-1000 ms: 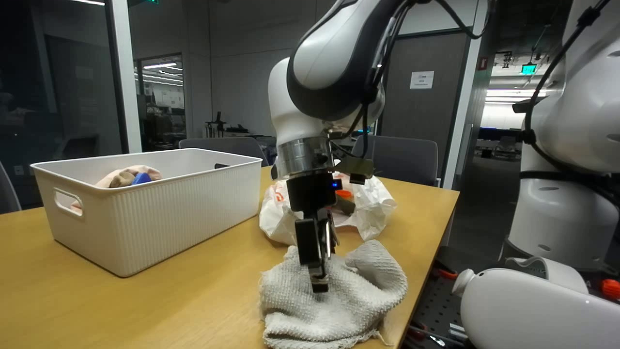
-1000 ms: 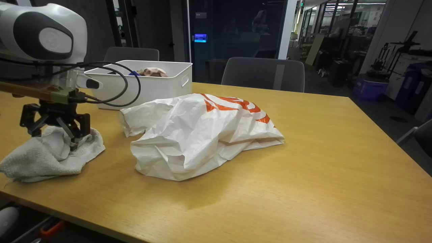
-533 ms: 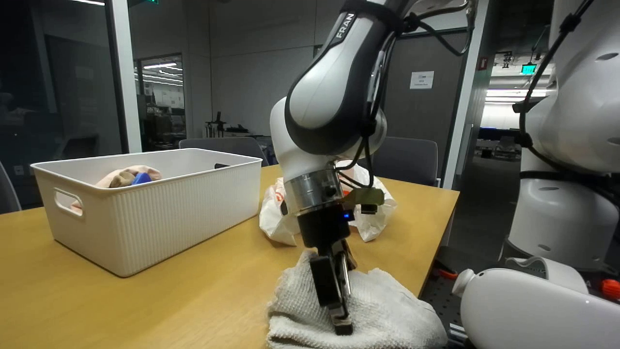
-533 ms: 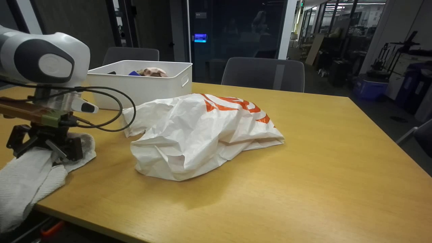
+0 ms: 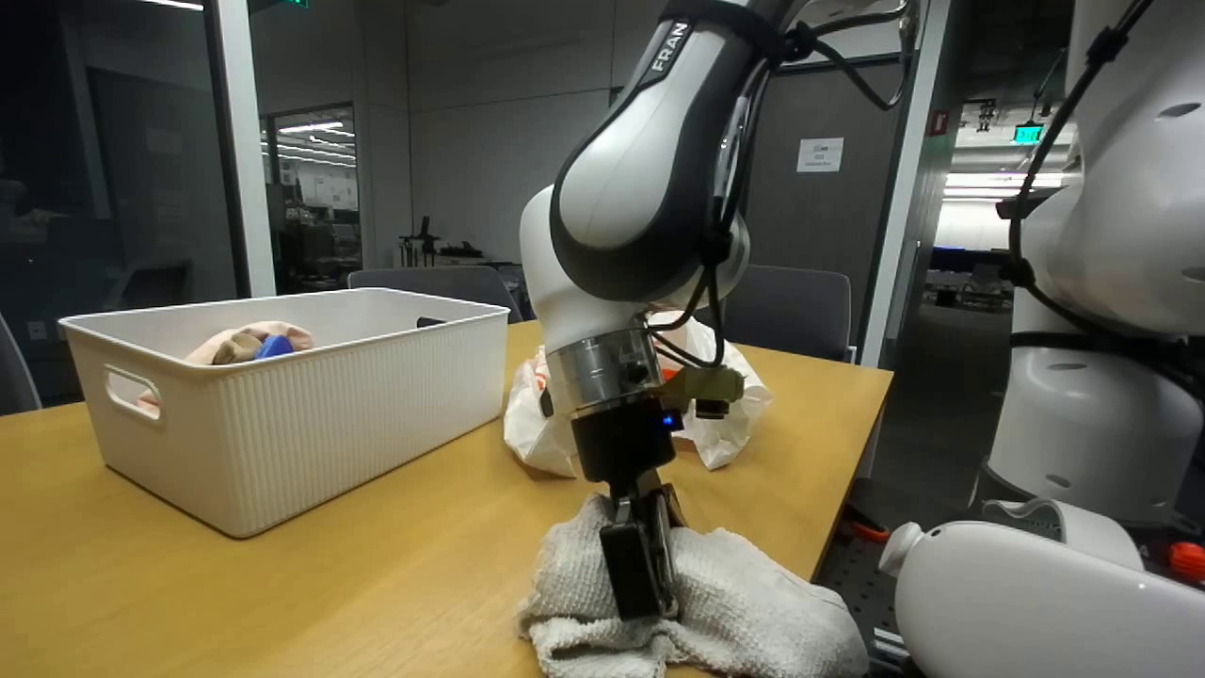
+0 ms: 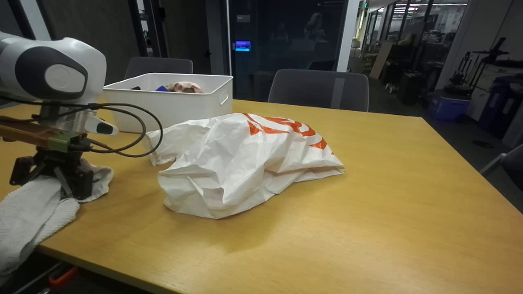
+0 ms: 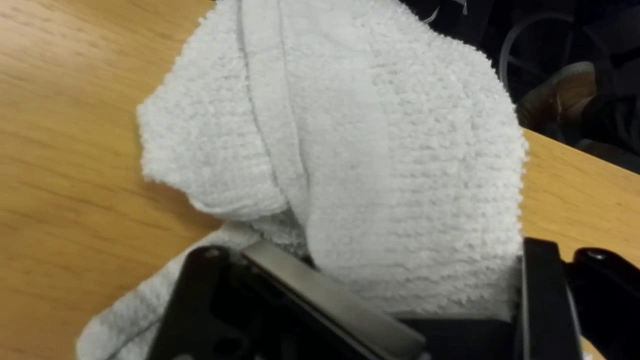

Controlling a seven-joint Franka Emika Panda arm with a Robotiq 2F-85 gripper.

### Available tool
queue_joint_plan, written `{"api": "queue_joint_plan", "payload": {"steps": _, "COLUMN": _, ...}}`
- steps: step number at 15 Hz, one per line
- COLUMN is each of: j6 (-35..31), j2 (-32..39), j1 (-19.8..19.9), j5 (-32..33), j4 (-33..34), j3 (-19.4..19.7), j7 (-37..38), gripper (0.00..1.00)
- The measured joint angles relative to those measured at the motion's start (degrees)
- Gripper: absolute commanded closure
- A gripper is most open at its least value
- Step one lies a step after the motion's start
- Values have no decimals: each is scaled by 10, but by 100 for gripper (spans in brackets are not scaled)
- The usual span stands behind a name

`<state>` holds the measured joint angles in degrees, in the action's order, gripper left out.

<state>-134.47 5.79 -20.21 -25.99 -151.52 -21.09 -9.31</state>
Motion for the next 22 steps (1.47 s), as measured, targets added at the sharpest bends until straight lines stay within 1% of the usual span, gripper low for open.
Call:
{"api": "queue_joint_plan", "payload": {"steps": 2, "j6": -24, "j2": -5, "j1": 0, "j5": 18, "j4": -1, "j3": 1, "j7": 22, "gripper": 97}}
{"api": "queue_joint_plan", "payload": {"steps": 3, "j6": -41, "j2": -9, "j1": 0, "j5": 42, "j4": -3, "j3": 2, "j7": 42, "gripper": 99}}
{"api": "queue_joint_plan", "payload": {"steps": 4, "j6": -55, "j2": -15, "j1": 0, "j5": 73, "j4": -5, "j3": 4, "j7": 67, "gripper": 100}}
{"api": "queue_joint_plan", "payload": {"steps": 5, "j6": -66, "j2": -22, "j1": 0, "j5": 108, "j4": -7, "j3": 7, "j7": 95, "gripper": 96}}
{"api": "queue_joint_plan", "payload": {"steps": 6, "j6": -72, "j2": -30, "j1": 0, "j5": 147, "j4": -10, "j3": 11, "j7": 125, "gripper": 98}}
{"api": "queue_joint_plan", "payload": {"steps": 7, "j6": -76, "j2": -40, "j1": 1, "j5": 184, "j4": -13, "j3": 16, "j7": 155, "gripper": 95}}
{"api": "queue_joint_plan", "payload": {"steps": 10, "j6": -77, "j2": -80, "j1": 9, "j5": 292, "j4": -22, "j3": 27, "j7": 247, "gripper": 95}}
{"api": "queue_joint_plan", "payload": {"steps": 14, "j6": -77, "j2": -139, "j1": 33, "j5": 409, "j4": -33, "j3": 28, "j7": 351, "gripper": 95}}
{"api": "queue_joint_plan", "payload": {"steps": 18, "j6": -102, "j2": -191, "j1": 56, "j5": 485, "j4": -40, "j3": 13, "j7": 428, "gripper": 95}}
{"api": "queue_joint_plan", "payload": {"steps": 22, "j6": -101, "j2": -207, "j1": 92, "j5": 505, "j4": -55, "j3": 0, "j7": 492, "gripper": 94}}
